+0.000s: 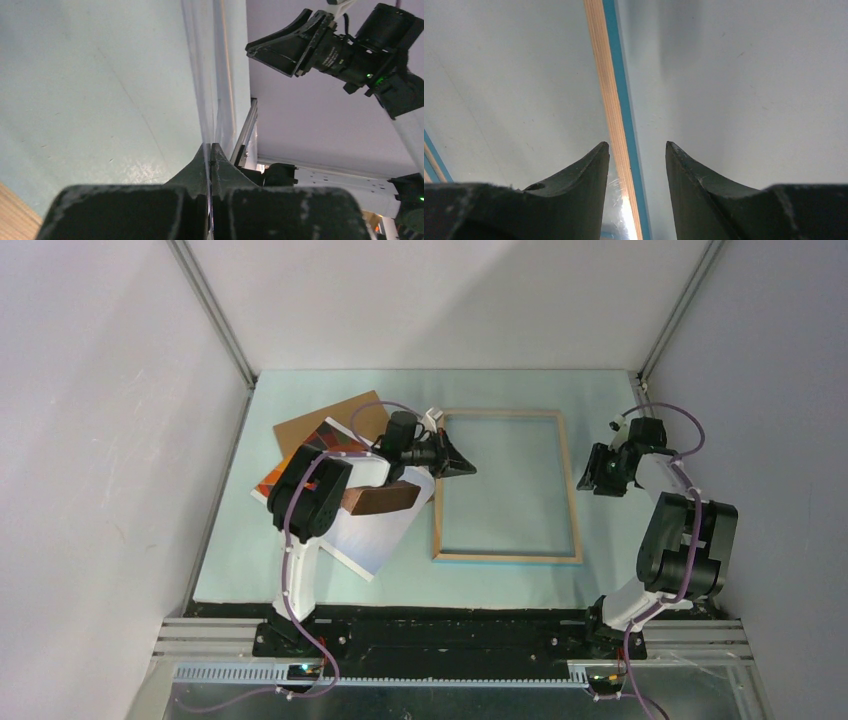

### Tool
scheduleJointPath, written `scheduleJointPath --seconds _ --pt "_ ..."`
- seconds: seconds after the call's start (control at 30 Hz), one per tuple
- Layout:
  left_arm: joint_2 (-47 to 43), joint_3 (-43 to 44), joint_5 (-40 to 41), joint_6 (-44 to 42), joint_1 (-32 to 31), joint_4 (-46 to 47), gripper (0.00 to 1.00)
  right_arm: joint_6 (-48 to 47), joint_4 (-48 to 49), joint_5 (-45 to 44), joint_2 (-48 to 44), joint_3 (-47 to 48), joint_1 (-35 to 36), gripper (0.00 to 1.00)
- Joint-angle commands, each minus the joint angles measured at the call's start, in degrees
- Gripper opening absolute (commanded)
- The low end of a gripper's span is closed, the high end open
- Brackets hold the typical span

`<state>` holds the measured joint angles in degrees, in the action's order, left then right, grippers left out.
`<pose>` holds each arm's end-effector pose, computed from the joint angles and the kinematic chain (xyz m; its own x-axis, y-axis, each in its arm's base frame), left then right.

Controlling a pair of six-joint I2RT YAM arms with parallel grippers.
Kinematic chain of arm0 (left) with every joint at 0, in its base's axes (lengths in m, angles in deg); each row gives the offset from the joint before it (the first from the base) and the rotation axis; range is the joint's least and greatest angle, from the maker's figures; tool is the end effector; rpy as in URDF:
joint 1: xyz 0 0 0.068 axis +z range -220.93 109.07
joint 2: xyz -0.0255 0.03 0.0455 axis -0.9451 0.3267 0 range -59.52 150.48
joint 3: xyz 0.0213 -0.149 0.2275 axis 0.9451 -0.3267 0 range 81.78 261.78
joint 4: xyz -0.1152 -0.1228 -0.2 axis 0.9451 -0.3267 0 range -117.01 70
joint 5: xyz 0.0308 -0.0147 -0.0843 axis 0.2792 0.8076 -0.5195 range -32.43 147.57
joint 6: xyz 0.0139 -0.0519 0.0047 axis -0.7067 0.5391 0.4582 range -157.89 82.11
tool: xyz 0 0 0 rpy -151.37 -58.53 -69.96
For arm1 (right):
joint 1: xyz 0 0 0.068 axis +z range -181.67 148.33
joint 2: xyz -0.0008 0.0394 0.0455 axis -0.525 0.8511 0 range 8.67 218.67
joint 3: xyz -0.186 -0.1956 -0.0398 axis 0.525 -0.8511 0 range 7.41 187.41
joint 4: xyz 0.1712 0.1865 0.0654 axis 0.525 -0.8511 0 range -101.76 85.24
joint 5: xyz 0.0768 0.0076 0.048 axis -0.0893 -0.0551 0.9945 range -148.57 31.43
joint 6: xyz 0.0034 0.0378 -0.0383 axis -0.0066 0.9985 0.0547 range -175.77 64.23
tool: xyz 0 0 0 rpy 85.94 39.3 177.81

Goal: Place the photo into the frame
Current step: Place the photo frame item in the photo frame.

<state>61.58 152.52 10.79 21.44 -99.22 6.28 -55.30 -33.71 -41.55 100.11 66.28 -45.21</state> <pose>0.3828 -0.2356 0.1490 -0.9663 -0.1488 -0.2100 0.1554 0.3131 -0.9369 0.3106 -0.0640 0.2011 -0.8538 0.2138 -0.4747 0.0952 0.9605 0.2613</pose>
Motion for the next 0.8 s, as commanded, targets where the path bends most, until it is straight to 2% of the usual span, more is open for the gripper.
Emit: scheduleJointPath --seconds 0.0,0.27,0.77 --pt "-0.41 2.06 1.41 -5.25 0.52 -2.53 0.00 -0.29 0.39 -0.14 0.42 1.06 1.00 0.49" --pt "-0.36 3.09 3.50 -9.66 0.56 -8.71 0.00 -0.29 0.42 0.01 0.79 1.04 1.94 0.49" --pt "0.26 3.36 4.45 -10.60 0.56 -10.25 0.00 -0.34 1.49 0.08 2.66 1.07 3.65 0.48"
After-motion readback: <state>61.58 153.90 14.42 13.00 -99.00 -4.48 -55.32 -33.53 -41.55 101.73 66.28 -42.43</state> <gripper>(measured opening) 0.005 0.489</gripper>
